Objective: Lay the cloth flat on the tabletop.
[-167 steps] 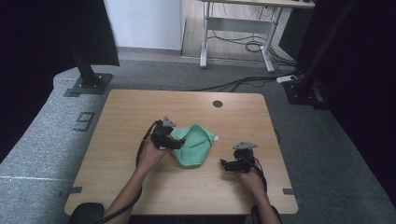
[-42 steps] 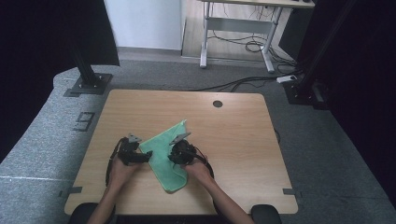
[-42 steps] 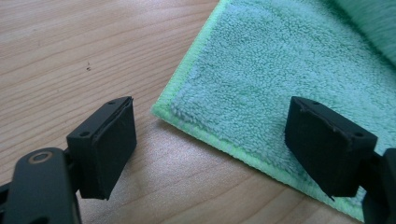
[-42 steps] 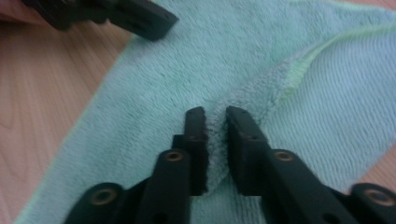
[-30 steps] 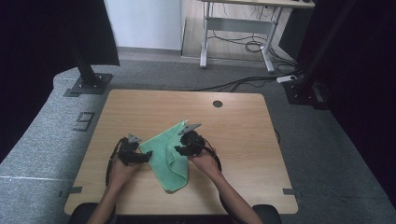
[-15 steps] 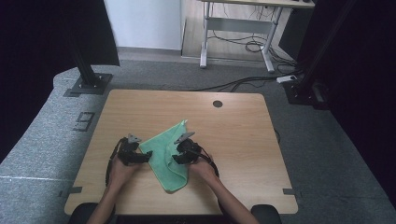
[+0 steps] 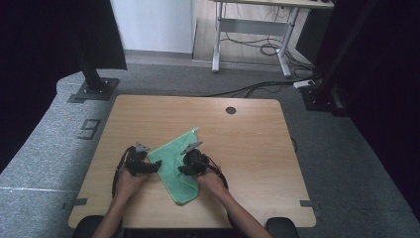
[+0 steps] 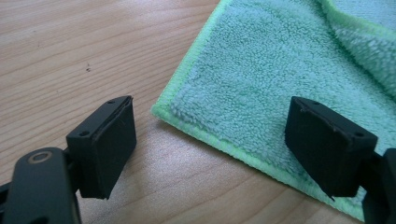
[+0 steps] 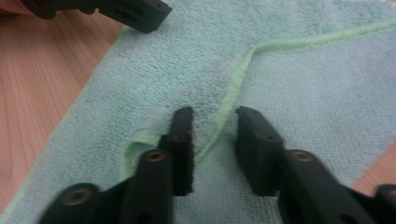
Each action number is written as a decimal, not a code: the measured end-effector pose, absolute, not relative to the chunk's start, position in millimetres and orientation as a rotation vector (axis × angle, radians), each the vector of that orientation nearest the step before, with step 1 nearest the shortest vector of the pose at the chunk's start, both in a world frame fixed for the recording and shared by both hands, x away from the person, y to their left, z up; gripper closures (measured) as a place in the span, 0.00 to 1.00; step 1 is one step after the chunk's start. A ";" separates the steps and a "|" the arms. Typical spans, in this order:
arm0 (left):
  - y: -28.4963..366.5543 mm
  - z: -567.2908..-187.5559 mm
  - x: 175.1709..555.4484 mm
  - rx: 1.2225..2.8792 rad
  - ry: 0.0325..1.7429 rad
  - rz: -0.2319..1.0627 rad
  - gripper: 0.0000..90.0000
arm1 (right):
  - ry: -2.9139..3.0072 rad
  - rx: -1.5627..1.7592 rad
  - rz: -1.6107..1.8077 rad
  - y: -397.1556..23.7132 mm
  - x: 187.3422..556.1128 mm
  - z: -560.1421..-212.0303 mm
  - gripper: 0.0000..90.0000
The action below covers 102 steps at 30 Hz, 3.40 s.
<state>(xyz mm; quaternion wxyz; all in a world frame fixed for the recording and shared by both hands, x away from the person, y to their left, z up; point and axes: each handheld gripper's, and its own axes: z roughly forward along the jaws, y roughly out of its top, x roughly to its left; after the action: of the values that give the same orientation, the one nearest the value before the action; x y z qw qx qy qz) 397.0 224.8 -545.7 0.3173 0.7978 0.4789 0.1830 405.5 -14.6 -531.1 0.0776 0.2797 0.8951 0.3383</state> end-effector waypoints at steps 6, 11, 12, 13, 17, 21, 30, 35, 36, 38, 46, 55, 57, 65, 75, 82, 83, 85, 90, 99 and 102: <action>224.7 -545.6 396.9 2.100 1.262 0.483 0.19 | 2.690 0.793 0.995 -11.5 398.5 -527.5 0.97; 224.7 -545.7 396.8 2.099 1.262 0.484 0.19 | 2.641 0.806 1.006 -28.1 399.3 -510.5 0.97; 224.8 -545.7 396.8 2.099 1.262 0.484 0.19 | 2.641 0.806 1.006 -28.1 399.3 -510.5 0.97; 224.8 -545.7 396.8 2.099 1.262 0.484 0.19 | 2.639 0.812 1.007 -31.5 399.7 -508.6 0.97; 224.7 -545.8 396.6 2.097 1.263 0.486 0.19 | 2.612 0.849 0.997 -52.4 400.3 -502.0 0.97; 224.7 -546.0 396.5 2.095 1.263 0.486 0.19 | 2.583 0.889 0.984 -75.2 399.4 -500.5 0.97; 224.7 -546.2 396.1 2.092 1.262 0.488 0.19 | 2.507 1.033 0.927 -136.6 398.0 -509.0 0.97; 224.8 -546.3 395.9 2.091 1.263 0.489 0.19 | 2.475 1.101 0.884 -166.6 396.5 -515.2 0.97; 224.7 -546.3 395.9 2.091 1.263 0.489 0.19 | 2.470 1.115 0.878 -171.9 396.9 -517.0 0.96; 224.4 -546.4 395.9 2.091 1.263 0.489 0.18 | 2.487 1.169 0.881 -183.8 399.0 -525.6 0.95; 218.6 -537.8 392.7 2.106 1.240 0.509 0.17 | 2.444 1.156 0.860 -187.2 400.3 -523.3 0.68; 194.0 -527.8 358.9 2.155 1.120 0.416 0.16 | 2.410 1.124 0.881 -174.7 412.8 -522.7 0.45; 190.8 -531.0 351.6 2.183 1.114 0.408 0.16 | 2.413 1.129 0.861 -173.4 415.2 -528.0 0.44; 183.3 -539.3 359.7 2.249 1.125 0.473 0.14 | 2.421 1.127 0.857 -179.1 407.6 -537.1 0.41; 190.3 -542.4 402.3 2.196 1.175 0.462 0.12 | 2.424 1.114 0.876 -184.0 380.3 -538.9 0.37; 183.6 -544.1 444.1 2.172 1.189 0.453 0.12 | 2.394 1.131 0.902 -185.2 371.3 -541.5 0.34; 182.0 -544.1 448.3 2.170 1.192 0.451 0.12 | 2.389 1.142 0.907 -185.4 371.1 -541.8 0.34; 178.3 -542.8 452.2 2.172 1.203 0.460 0.12 | 2.382 1.163 0.915 -186.1 371.3 -542.5 0.33; 169.6 -534.9 430.4 2.195 1.140 0.444 0.15 | 2.370 1.189 0.937 -188.6 372.0 -544.5 0.30; 177.3 -526.6 382.5 2.238 1.079 0.420 0.14 | 2.348 1.212 0.955 -190.6 372.0 -546.8 0.26; 183.6 -529.3 371.2 2.252 1.084 0.418 0.15 | 2.344 1.212 0.957 -190.9 372.1 -547.3 0.25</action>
<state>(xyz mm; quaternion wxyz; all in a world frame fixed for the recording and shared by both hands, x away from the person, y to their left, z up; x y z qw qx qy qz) 371.2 183.6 -529.3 0.2990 0.8480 0.4083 0.1572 372.1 -190.9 -547.3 0.1664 0.4256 0.8235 0.3362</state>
